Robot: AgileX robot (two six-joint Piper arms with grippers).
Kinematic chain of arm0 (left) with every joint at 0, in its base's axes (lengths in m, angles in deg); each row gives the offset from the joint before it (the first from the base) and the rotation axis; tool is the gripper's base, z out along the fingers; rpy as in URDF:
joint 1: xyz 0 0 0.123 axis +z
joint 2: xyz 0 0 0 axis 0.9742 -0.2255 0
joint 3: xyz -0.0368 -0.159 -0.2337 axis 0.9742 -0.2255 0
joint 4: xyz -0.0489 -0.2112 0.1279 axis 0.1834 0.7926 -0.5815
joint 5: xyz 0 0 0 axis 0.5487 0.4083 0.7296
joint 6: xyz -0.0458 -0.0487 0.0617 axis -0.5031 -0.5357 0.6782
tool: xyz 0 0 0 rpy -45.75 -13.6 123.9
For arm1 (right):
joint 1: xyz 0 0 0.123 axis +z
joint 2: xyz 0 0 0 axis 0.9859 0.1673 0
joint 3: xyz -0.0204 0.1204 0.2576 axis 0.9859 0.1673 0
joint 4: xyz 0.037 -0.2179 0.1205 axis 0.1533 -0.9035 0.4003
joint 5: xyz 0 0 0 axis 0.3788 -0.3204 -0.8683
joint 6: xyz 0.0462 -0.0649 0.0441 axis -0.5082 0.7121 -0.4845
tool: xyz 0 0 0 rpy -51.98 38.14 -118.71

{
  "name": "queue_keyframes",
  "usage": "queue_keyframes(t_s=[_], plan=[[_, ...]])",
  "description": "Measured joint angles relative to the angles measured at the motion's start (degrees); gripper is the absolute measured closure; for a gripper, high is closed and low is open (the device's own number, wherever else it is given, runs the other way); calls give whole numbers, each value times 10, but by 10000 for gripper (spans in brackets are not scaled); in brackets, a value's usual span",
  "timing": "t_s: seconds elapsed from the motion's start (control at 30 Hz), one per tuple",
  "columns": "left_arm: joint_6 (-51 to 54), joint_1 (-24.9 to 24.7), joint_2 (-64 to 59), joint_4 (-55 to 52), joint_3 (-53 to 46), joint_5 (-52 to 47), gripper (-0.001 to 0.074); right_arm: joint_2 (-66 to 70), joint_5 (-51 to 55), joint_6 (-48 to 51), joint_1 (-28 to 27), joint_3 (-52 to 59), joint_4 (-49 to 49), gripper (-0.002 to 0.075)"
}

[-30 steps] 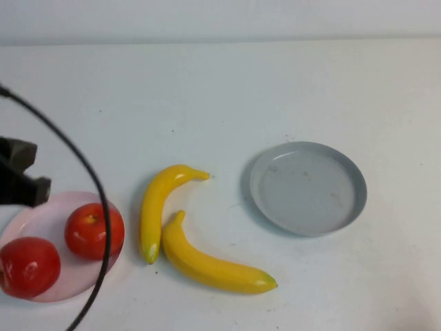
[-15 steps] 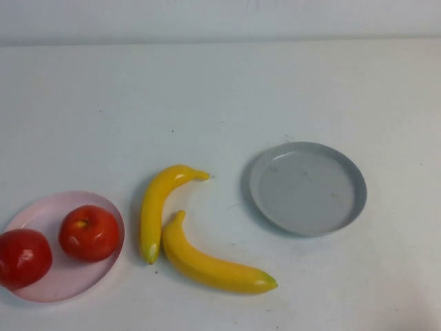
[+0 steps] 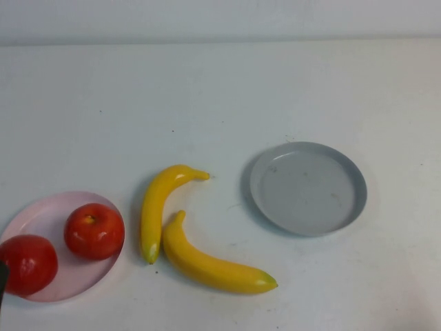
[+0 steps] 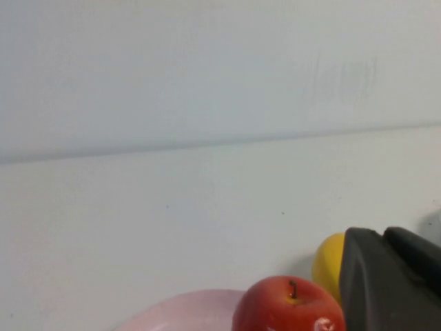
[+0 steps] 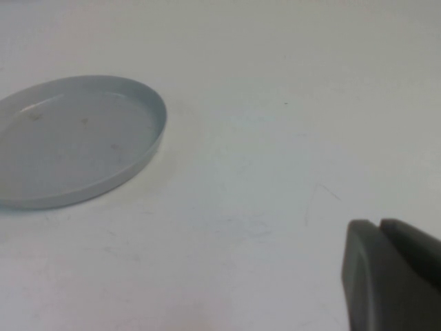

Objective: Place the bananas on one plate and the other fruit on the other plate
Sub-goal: Put another type of fruit in the right plate

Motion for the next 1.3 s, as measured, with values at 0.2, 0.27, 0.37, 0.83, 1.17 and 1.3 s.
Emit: queue_keyframes(t_s=[0.2, 0.27, 0.37, 0.83, 1.17, 1.3], plan=[[34, 41, 50, 3, -4, -23, 735, 0, 0, 0, 0, 0, 0, 742], [20, 65, 52, 6, -4, -58, 735, 0, 0, 0, 0, 0, 0, 742], [0, 93, 52, 8, -4, -118, 735, 0, 1, 0, 0, 0, 0, 742], [-8, 99, 52, -2, -4, -238, 735, 0, 1, 0, 0, 0, 0, 742], [-8, 99, 52, -3, -4, -238, 735, 0, 1, 0, 0, 0, 0, 742], [-8, 99, 52, -3, -4, -238, 735, 0, 1, 0, 0, 0, 0, 742]])
